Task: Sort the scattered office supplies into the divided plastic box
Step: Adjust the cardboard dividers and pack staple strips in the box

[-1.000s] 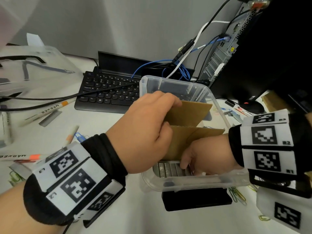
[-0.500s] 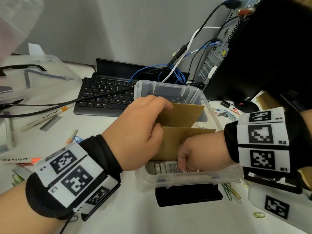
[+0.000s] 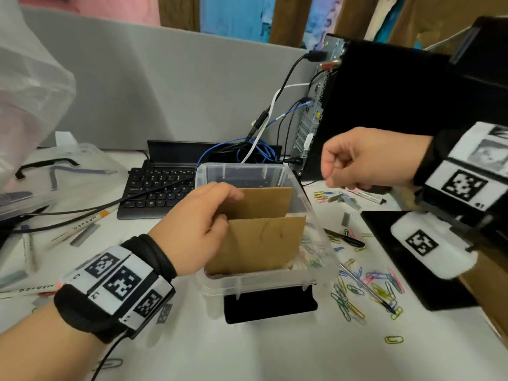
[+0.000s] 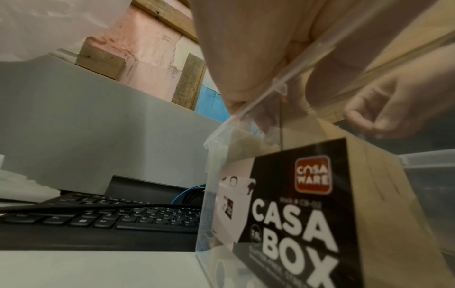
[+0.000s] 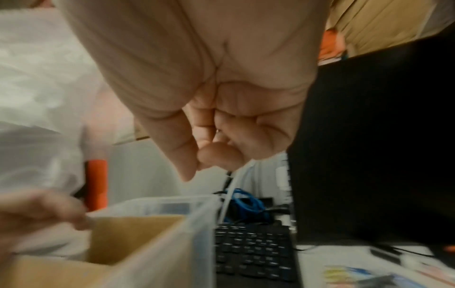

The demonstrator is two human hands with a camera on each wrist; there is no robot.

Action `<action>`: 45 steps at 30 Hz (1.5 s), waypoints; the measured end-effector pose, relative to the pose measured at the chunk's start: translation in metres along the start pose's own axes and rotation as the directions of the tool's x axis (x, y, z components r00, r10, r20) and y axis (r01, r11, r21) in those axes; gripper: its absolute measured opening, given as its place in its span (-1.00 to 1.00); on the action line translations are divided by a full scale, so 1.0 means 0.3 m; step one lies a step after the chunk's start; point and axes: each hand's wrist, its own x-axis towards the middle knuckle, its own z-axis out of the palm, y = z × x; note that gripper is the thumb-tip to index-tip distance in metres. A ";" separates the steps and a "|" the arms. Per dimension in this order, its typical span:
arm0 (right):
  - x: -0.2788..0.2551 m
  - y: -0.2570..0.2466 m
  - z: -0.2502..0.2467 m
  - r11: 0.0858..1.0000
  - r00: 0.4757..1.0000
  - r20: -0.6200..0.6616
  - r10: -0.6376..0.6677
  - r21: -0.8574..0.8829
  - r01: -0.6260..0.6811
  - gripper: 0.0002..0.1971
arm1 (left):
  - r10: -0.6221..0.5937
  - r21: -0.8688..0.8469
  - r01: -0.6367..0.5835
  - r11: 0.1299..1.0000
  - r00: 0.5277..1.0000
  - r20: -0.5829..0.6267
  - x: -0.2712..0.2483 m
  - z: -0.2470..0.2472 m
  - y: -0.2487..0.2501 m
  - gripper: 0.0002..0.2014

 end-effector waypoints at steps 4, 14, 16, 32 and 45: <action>0.060 0.164 0.053 0.972 0.981 -0.108 0.161 -0.153 -0.176 -0.88 | -0.014 -0.025 0.014 1.000 1.000 -0.013 -0.001 0.002 -0.002 -0.59; 0.279 0.503 0.312 0.779 0.905 -0.034 0.424 -0.495 -0.384 -0.71 | -0.024 -0.025 0.024 0.999 1.000 -0.012 0.000 0.005 0.003 -0.56; 0.317 0.538 0.342 0.745 0.883 -0.034 0.469 -0.522 -0.416 -0.69 | -0.029 -0.015 0.028 0.999 1.000 -0.011 -0.001 0.004 0.005 -0.54; 0.299 0.537 0.399 0.765 0.857 -0.090 0.507 -0.411 -0.496 -0.46 | -0.281 -0.155 0.278 0.948 0.960 0.000 -0.007 0.029 -0.023 -0.39; 0.297 0.553 0.391 0.820 0.864 -0.071 0.499 -0.286 -0.496 -0.50 | -0.340 -0.169 0.338 0.926 0.940 0.016 -0.004 0.025 -0.006 -0.37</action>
